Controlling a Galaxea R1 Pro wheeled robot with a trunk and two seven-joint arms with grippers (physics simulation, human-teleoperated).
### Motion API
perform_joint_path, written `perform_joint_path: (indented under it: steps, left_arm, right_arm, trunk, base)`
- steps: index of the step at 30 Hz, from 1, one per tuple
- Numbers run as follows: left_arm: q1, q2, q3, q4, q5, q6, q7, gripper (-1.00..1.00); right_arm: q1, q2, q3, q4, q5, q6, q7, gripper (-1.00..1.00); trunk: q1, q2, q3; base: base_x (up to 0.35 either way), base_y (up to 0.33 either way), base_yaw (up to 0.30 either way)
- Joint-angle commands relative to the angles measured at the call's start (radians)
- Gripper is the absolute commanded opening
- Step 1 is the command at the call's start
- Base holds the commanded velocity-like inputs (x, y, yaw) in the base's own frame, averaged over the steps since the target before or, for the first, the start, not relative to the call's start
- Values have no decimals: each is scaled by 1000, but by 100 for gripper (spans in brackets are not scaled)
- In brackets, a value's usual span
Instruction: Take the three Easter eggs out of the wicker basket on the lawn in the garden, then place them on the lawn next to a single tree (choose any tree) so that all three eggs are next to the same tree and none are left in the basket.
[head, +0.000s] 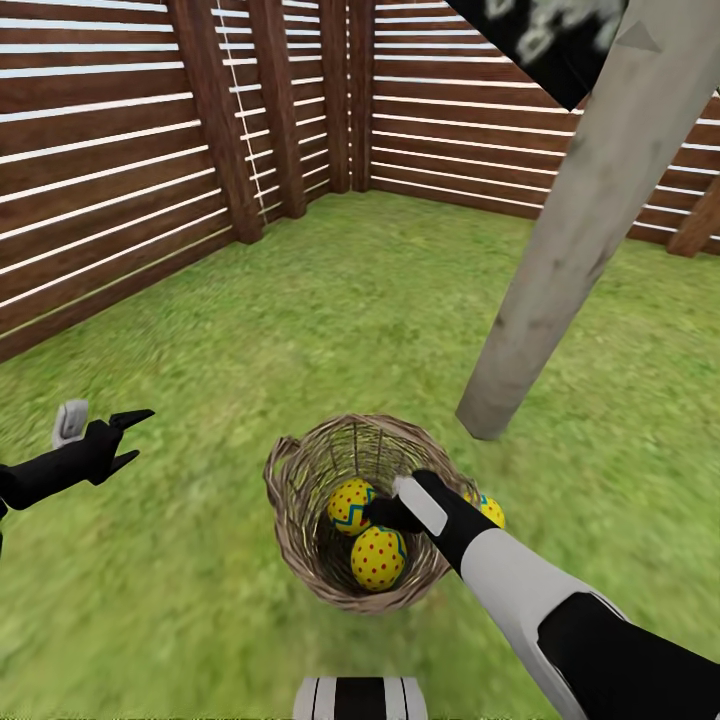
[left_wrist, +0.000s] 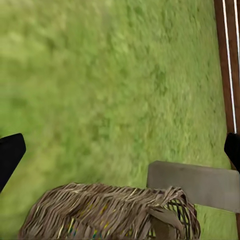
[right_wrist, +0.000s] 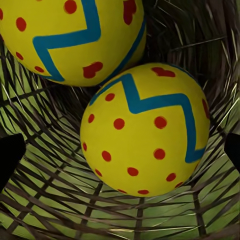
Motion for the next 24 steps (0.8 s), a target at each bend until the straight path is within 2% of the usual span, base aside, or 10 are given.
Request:
perform_joint_path:
  steps: [1,6,10,13,22,24]
  left_arm:
    - [-1,0,1,-1,11,3,10,100]
    - [-1,0,1,0,11,3,10,100]
    - [-1,0,1,0,11,3,10,100]
    - [0,0,0,-1,11,3,10,100]
    - [0,0,0,-2,11,3,10,100]
    - [0,0,0,-2,11,3,10,100]
  right_arm:
    - [-1,-1,7,-1,-11,1,-9,100]
    - [-1,-1,6,-1,-9,-2,-9,100]
    - [-1,-1,8,0,-11,-58,-9,100]
    - [-1,-2,8,2,-11,-72,-9,100]
    - [-1,-2,9,2,-10,-75,-10,100]
    - [-1,-2,10,4,-12,-75,-12,100]
  trunk:
    - [0,-1,-5]
    - [1,-1,-12]
    - [2,-1,-16]
    - [2,-2,-24]
    - [6,-3,-51]
    - [6,-3,-51]
  base:
    - [0,0,0]
    - [0,0,0]
    - [0,0,0]
    - [0,0,0]
    - [0,0,0]
    - [0,0,0]
